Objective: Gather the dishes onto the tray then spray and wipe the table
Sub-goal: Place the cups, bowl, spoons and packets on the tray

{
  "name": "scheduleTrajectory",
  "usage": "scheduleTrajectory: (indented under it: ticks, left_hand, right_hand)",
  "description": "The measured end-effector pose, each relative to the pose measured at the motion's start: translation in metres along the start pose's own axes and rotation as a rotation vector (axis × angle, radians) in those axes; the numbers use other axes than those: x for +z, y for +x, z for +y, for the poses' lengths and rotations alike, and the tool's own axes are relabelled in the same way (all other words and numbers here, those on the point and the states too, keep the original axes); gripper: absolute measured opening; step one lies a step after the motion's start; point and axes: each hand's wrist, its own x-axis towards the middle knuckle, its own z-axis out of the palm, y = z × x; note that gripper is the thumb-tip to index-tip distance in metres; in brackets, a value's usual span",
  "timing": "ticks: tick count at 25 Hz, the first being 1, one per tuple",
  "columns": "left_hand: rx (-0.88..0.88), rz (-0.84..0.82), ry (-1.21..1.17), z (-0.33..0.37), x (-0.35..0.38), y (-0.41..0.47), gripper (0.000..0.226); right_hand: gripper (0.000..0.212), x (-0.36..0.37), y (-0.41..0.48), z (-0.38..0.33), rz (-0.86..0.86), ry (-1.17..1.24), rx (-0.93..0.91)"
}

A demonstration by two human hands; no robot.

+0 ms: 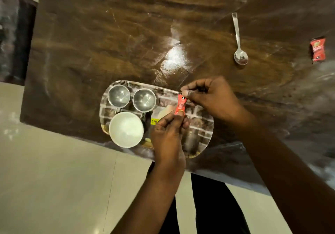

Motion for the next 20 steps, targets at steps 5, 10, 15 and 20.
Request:
scheduleTrajectory:
  ticks: [5, 10, 15, 20]
  left_hand:
    - [-0.021, 0.187, -0.121, -0.008, -0.022, 0.01, 0.007]
    - [-0.041, 0.222, -0.153, -0.013, -0.025, 0.016, 0.008]
    - [-0.04, 0.237, -0.114, -0.011, -0.024, 0.028, 0.01]
    - [-0.039, 0.245, -0.081, -0.009, -0.023, 0.031, 0.004]
  right_hand:
    - [0.012, 0.038, 0.0, 0.008, 0.007, -0.321, -0.116]
    - [0.016, 0.049, 0.001, 0.015, 0.089, -0.431, -0.131]
    - [0.015, 0.046, 0.002, 0.013, 0.129, -0.54, -0.171]
    - [0.014, 0.048, 0.001, 0.014, 0.148, -0.531, -0.169]
